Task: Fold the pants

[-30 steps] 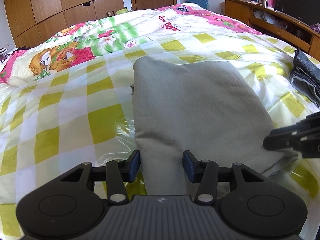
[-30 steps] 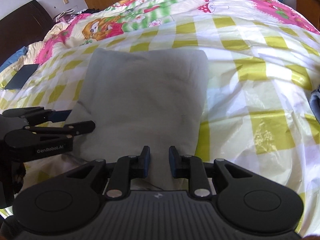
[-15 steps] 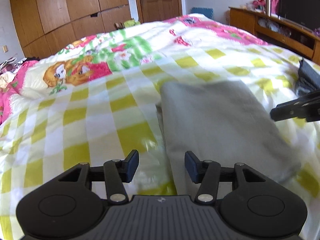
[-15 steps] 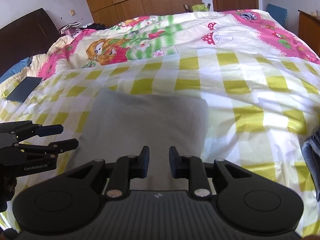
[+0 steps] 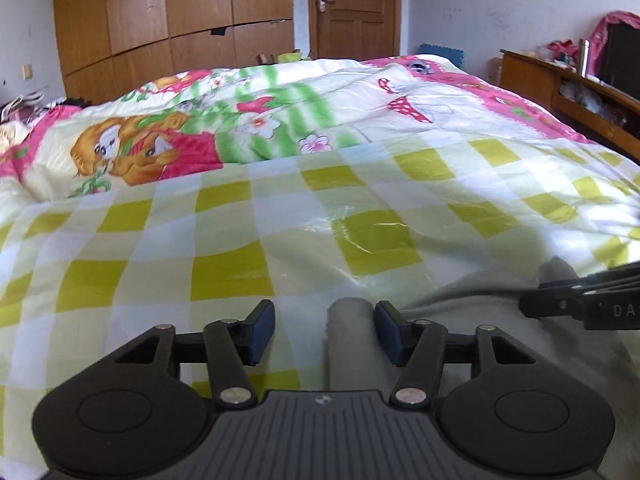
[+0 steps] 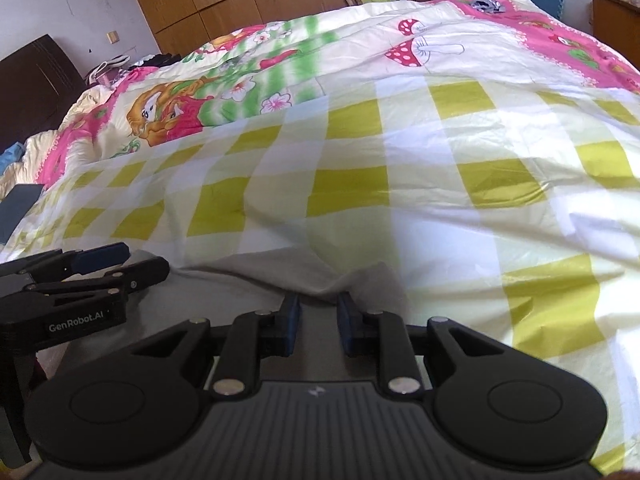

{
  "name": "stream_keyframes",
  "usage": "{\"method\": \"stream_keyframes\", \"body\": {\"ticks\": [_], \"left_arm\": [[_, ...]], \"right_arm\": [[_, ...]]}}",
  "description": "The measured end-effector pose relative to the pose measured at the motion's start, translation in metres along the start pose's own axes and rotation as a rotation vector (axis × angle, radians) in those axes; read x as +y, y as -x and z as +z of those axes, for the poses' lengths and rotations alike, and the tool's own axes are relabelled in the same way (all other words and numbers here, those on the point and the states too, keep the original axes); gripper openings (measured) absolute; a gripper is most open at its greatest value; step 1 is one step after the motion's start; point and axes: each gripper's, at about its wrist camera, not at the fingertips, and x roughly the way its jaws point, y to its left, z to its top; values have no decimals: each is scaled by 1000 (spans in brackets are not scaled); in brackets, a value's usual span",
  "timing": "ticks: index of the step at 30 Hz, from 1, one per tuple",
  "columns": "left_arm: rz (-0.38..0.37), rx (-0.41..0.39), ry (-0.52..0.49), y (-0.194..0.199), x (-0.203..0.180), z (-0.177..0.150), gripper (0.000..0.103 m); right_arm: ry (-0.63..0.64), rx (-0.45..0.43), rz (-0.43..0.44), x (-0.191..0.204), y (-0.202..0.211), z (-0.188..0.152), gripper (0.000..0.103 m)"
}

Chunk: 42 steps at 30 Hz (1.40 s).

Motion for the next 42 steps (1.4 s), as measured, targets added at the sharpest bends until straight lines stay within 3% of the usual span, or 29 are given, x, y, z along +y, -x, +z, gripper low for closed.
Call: {"method": "stream_keyframes", "body": {"ticks": [3, 6, 10, 17, 27, 31, 42], "left_arm": [[7, -14, 3, 4, 4, 0, 76], [57, -53, -20, 18, 0, 1, 76], [81, -76, -48, 29, -9, -2, 76], [104, -16, -37, 27, -6, -10, 76], [124, -22, -28, 69, -8, -28, 76], [99, -4, -15, 87, -11, -41, 76], [106, 56, -4, 113, -17, -71, 76]], "right_arm": [[-6, -31, -3, 2, 9, 2, 21], [65, -69, -5, 15, 16, 4, 24], [81, -29, -44, 18, -6, 11, 25], [20, -58, -104, 5, 6, 17, 25], [78, -76, -28, 33, 90, -55, 26], [101, -48, -45, 40, 99, -79, 27], [44, 15, -95, 33, 107, -102, 33]]}}
